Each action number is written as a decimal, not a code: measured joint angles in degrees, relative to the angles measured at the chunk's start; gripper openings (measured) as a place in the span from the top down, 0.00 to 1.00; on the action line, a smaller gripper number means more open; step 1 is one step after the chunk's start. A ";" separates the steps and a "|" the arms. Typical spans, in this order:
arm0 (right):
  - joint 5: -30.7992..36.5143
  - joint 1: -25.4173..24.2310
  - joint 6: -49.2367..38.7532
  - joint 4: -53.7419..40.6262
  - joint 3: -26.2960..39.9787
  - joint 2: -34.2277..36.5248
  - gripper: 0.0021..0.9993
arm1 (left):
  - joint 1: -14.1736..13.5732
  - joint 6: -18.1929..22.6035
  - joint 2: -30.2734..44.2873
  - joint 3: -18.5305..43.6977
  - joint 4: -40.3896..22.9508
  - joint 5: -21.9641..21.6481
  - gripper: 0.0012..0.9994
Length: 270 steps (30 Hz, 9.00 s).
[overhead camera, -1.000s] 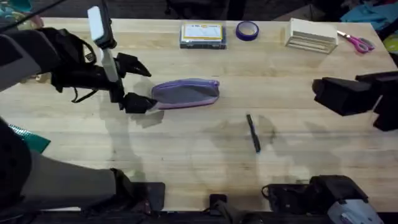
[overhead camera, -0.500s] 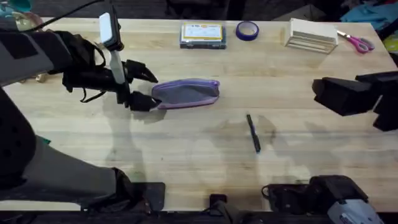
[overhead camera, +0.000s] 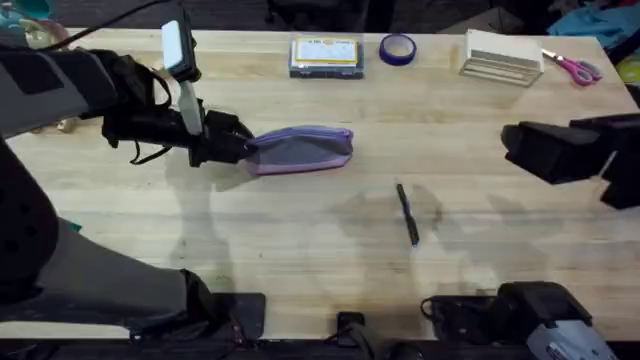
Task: Unzip the bag, pick up the pens from the table one at a time and place them inside, then zip the bag closed.
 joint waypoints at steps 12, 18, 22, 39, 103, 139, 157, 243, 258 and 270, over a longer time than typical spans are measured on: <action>-14.80 0.00 2.17 3.46 0.20 7.59 0.00 | 0.00 -0.02 0.00 -0.01 0.00 0.00 0.96; -21.73 0.00 5.89 4.73 0.20 15.86 0.00 | 0.00 -0.02 0.00 0.00 0.00 0.00 0.96; -23.36 0.00 12.36 4.76 0.20 21.40 0.00 | 0.00 -0.02 0.00 -0.02 0.00 0.00 0.96; -28.57 7.75 22.17 20.16 0.22 39.08 0.00 | 0.00 -0.02 0.00 -0.02 0.23 0.00 0.96; -36.99 17.07 26.40 41.86 0.22 64.26 0.18 | 0.00 -0.02 0.00 0.00 0.28 0.04 0.96; -32.82 17.16 25.00 36.05 0.22 60.52 0.91 | 0.00 -0.02 0.00 0.00 0.17 0.30 0.96; -22.90 18.68 18.36 22.67 3.62 54.99 0.95 | -1.10 -0.02 0.00 0.00 -0.66 2.46 0.96; 17.40 52.33 21.21 50.52 7.80 64.21 0.97 | 0.76 -0.02 0.00 0.00 -1.31 0.75 0.96; 19.87 55.55 26.62 53.59 7.80 65.22 0.97 | 1.22 -0.02 0.00 0.02 -1.55 0.35 0.96; 18.73 57.05 26.95 54.20 7.80 65.59 0.83 | 1.42 0.00 0.00 0.13 -1.34 -0.61 0.96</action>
